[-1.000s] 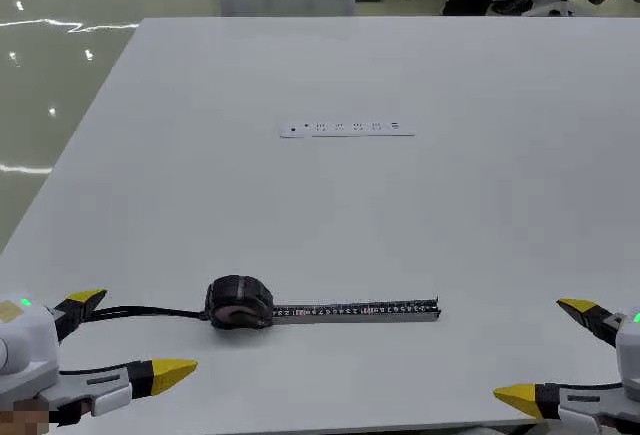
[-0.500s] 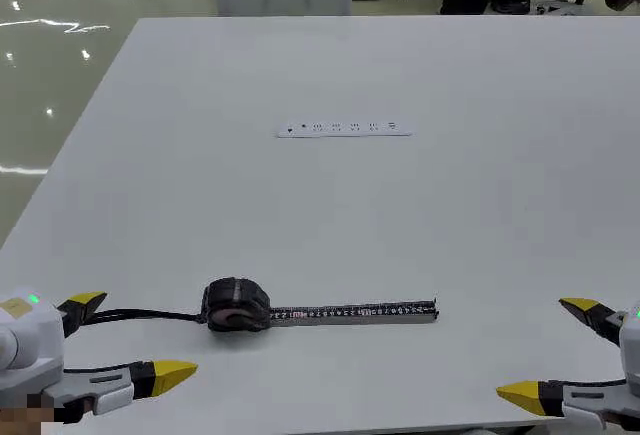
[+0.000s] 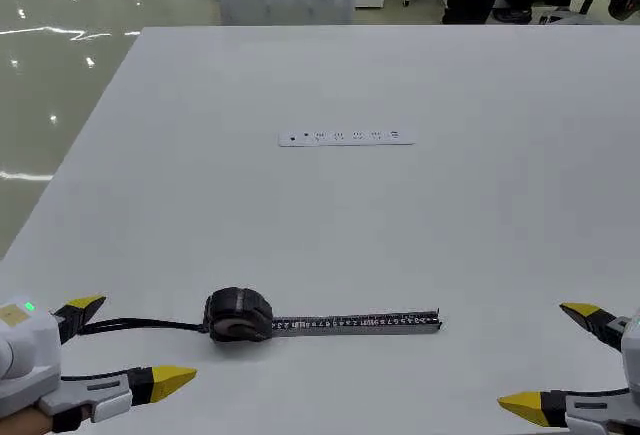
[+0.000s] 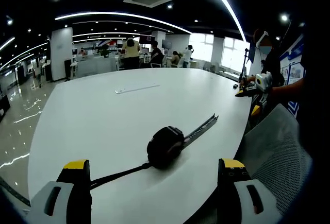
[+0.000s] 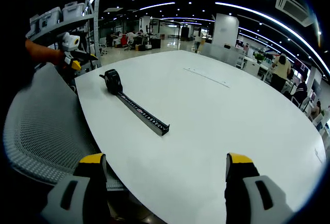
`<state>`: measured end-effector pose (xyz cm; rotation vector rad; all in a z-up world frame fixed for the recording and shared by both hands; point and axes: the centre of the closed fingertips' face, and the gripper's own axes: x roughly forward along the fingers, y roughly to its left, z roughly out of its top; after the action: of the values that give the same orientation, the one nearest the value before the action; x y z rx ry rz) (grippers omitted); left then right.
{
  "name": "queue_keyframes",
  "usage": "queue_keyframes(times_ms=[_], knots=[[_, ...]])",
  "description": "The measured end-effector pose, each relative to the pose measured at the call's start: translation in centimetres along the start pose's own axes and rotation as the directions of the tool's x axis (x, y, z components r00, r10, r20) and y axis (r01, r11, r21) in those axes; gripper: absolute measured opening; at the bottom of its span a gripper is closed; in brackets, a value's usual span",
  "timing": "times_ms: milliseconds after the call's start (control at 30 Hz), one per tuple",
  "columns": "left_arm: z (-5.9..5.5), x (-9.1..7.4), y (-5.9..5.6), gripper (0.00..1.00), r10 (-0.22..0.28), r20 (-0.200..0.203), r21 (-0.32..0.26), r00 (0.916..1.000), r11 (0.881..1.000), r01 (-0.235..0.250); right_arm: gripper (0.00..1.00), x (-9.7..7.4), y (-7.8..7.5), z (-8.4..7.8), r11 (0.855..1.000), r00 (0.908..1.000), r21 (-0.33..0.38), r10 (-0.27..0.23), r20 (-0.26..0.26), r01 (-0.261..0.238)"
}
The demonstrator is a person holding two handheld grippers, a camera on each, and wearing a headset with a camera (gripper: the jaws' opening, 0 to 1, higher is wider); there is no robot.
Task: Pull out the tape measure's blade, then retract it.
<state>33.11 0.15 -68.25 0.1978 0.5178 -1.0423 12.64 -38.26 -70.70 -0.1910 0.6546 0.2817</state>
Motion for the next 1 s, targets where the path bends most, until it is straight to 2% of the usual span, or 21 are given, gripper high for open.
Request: queue_keyframes(times_ms=[167,367,567,667,800,867,967,1000], knots=[[0.1,0.3,0.2,1.0,-0.009,-0.011,0.009,0.9999,1.0,0.009,0.98,-0.1,-0.1,-0.1,1.0,1.0,-0.006,-0.002,-0.008,0.002],[1.0,0.6,0.5,1.0,-0.002,0.0,0.009,1.0,1.0,0.002,0.97,-0.2,-0.2,-0.1,1.0,0.9997,-0.026,0.007,-0.025,-0.007],[2.6,1.5,0.9,0.99,0.045,0.014,-0.068,0.9989,0.997,-0.044,0.97,0.0,-0.4,0.9,0.998,0.9993,-0.058,0.018,-0.031,-0.02],[3.2,2.1,0.1,0.99,0.035,0.023,-0.071,0.9991,0.997,-0.034,0.97,0.3,-0.4,1.4,0.996,0.9984,-0.077,0.04,-0.04,-0.043],[3.2,2.9,-1.0,0.99,0.032,0.003,-0.044,0.9995,0.999,-0.031,0.97,0.8,-0.4,1.6,0.99,0.9951,-0.115,0.076,-0.063,-0.083],[2.7,3.4,-1.4,0.99,0.037,-0.026,-0.036,0.999,0.999,-0.038,0.97,1.0,-0.3,1.6,0.984,0.9923,-0.145,0.093,-0.081,-0.104],[2.8,3.9,-2.6,0.97,0.029,-0.029,-0.039,0.9992,0.999,-0.03,0.96,1.3,-0.2,1.6,0.972,0.9866,-0.189,0.121,-0.109,-0.14],[3.0,4.1,-3.0,0.96,0.035,-0.026,-0.029,0.999,0.999,-0.036,0.95,1.4,-0.3,1.4,0.964,0.9816,-0.21,0.134,-0.137,-0.161]])
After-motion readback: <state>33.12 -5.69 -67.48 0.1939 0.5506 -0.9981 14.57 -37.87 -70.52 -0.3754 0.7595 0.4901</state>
